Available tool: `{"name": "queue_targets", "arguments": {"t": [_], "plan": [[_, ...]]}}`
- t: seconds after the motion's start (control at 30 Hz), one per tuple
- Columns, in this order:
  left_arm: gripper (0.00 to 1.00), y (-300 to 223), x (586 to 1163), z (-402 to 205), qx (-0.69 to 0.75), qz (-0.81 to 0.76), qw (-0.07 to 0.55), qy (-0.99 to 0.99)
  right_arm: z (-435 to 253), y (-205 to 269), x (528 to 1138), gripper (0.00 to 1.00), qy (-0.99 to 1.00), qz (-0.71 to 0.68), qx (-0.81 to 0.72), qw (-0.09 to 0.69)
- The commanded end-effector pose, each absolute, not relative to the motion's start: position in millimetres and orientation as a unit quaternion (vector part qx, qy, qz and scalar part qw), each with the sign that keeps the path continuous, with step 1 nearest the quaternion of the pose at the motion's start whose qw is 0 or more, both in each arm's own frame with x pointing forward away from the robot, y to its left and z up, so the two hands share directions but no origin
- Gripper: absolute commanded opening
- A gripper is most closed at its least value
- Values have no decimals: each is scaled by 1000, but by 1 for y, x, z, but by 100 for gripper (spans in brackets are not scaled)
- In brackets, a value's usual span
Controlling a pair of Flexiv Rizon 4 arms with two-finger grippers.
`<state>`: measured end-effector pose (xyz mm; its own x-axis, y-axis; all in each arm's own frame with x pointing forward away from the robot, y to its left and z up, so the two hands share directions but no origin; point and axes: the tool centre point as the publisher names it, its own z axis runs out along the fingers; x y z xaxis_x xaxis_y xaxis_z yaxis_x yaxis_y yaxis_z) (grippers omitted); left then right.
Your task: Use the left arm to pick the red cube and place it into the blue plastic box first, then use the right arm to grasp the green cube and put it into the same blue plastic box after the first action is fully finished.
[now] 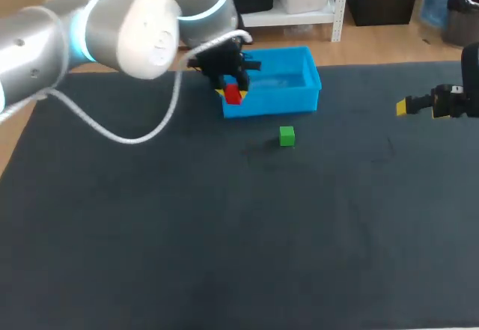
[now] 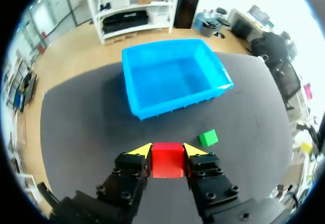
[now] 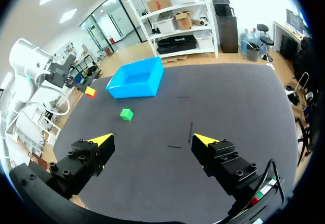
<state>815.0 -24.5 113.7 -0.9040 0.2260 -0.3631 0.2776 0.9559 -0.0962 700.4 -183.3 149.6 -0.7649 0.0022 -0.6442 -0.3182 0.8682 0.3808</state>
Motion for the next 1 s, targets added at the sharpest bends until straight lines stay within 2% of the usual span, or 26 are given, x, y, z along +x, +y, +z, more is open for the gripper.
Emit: {"name": "queue_targets", "arguments": {"t": [0.03,0.3,1.0], "plan": [[0,3,794,129,158,-128,269,941,149,-184,700,100,908,243,-88,331],[0,17,787,137,203,-196,324,903,149,-184,700,100,908,243,-88,331],[0,17,811,136,233,-215,323,892,149,-184,700,100,908,243,-88,331]]}}
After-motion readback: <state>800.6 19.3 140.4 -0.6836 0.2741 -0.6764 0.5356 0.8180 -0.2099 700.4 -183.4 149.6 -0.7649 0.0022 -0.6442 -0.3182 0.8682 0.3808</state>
